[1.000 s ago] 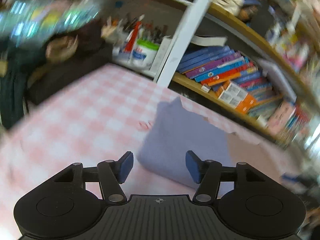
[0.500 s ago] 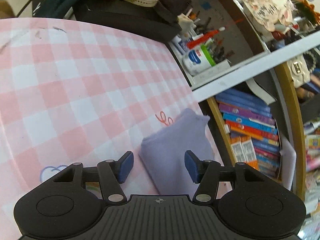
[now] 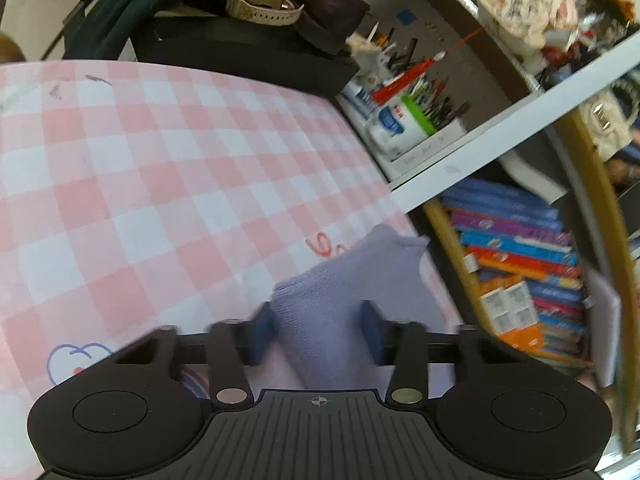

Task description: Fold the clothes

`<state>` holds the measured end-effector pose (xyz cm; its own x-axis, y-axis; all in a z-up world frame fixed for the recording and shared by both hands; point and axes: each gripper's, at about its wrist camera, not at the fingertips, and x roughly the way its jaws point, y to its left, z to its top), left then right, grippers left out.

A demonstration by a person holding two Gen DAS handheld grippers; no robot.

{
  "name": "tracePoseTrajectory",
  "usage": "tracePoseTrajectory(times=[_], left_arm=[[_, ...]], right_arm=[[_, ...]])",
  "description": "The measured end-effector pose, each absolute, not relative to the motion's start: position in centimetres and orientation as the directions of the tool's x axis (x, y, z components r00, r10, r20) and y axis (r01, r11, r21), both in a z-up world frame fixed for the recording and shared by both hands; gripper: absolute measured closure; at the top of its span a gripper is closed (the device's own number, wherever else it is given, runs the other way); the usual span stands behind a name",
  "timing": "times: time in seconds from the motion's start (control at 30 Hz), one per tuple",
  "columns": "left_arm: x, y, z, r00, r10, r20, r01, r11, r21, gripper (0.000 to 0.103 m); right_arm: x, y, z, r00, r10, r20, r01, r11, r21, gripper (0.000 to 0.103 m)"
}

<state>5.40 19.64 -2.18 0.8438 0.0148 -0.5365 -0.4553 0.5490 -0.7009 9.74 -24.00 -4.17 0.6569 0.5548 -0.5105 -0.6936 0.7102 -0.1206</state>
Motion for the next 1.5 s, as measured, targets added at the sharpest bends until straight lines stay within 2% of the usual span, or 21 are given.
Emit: tracePoseTrajectory(times=[0.1,0.17,0.2,0.37,0.43,0.5,0.6,0.8,0.9,0.93,0.97,1.0,1.03,1.2,1.37,1.5], left_arm=[[4.9,17.2,0.9,0.905,0.008,-0.425,-0.318,0.677,-0.664,0.084],[4.7,15.6,2.6,0.93,-0.012,-0.366,-0.234,0.75,-0.618,0.082],[4.7,15.2,3.0,0.935,-0.021,-0.355,-0.212,0.769,-0.604,0.078],[5.3,18.0,-0.4,0.889,0.001,-0.458,-0.35,0.647,-0.678,0.073],[5.3,18.8,-1.9,0.882,-0.014,-0.471,-0.372,0.594,-0.713,0.064],[5.5,18.9,-2.6,0.877,-0.027,-0.479,-0.376,0.582,-0.721,0.061],[6.1,18.9,-3.4,0.874,-0.046,-0.484,-0.377,0.564,-0.734,0.05],[7.0,19.3,-4.5,0.89,-0.059,-0.452,-0.359,0.522,-0.774,0.048],[7.2,19.3,-4.7,0.9,-0.048,-0.433,-0.341,0.541,-0.769,0.052],[7.2,19.0,-4.8,0.904,-0.039,-0.426,-0.334,0.558,-0.76,0.057],[7.3,18.9,-4.9,0.904,-0.031,-0.427,-0.335,0.571,-0.749,0.062],[7.4,18.9,-5.2,0.903,-0.03,-0.429,-0.335,0.577,-0.745,0.075],[7.4,19.2,-5.5,0.905,-0.039,-0.423,-0.329,0.567,-0.755,0.083],[7.5,20.7,-5.9,0.914,-0.09,-0.396,-0.292,0.531,-0.795,0.09],[5.9,23.6,-4.7,0.929,-0.037,-0.368,-0.289,0.549,-0.784,0.09],[4.2,25.6,-4.6,0.929,0.007,-0.371,-0.315,0.543,-0.779,0.09]], right_arm=[[9.8,-24.1,-4.1,0.656,0.556,-0.511,-0.693,0.711,-0.116,0.052],[9.9,-24.2,-4.1,0.654,0.557,-0.512,-0.694,0.712,-0.112,0.052],[9.9,-24.2,-4.1,0.653,0.558,-0.513,-0.694,0.712,-0.109,0.052],[10.1,-24.4,-4.0,0.649,0.56,-0.515,-0.695,0.712,-0.1,0.052],[10.2,-24.4,-4.0,0.648,0.561,-0.515,-0.695,0.712,-0.099,0.052],[10.3,-24.4,-4.0,0.646,0.562,-0.516,-0.696,0.712,-0.094,0.052],[10.4,-24.5,-3.9,0.644,0.564,-0.517,-0.696,0.712,-0.091,0.052],[10.5,-24.5,-3.9,0.639,0.567,-0.52,-0.697,0.713,-0.079,0.052],[10.6,-24.7,-3.9,0.63,0.574,-0.523,-0.7,0.712,-0.061,0.052],[10.7,-24.7,-4.0,0.625,0.578,-0.525,-0.702,0.711,-0.053,0.052],[10.8,-24.8,-4.0,0.621,0.581,-0.527,-0.703,0.71,-0.046,0.052],[10.9,-24.9,-4.0,0.613,0.586,-0.529,-0.705,0.709,-0.032,0.052],[11.2,-25.1,-4.0,0.603,0.594,-0.533,-0.707,0.708,-0.01,0.052],[11.8,-25.1,-4.0,0.578,0.609,-0.543,-0.702,0.71,0.049,0.053],[11.6,-22.4,-4.2,0.53,0.645,-0.551,-0.698,0.7,0.148,0.053],[9.6,-18.5,-4.0,0.517,0.659,-0.546,-0.743,0.662,0.096,0.053]])
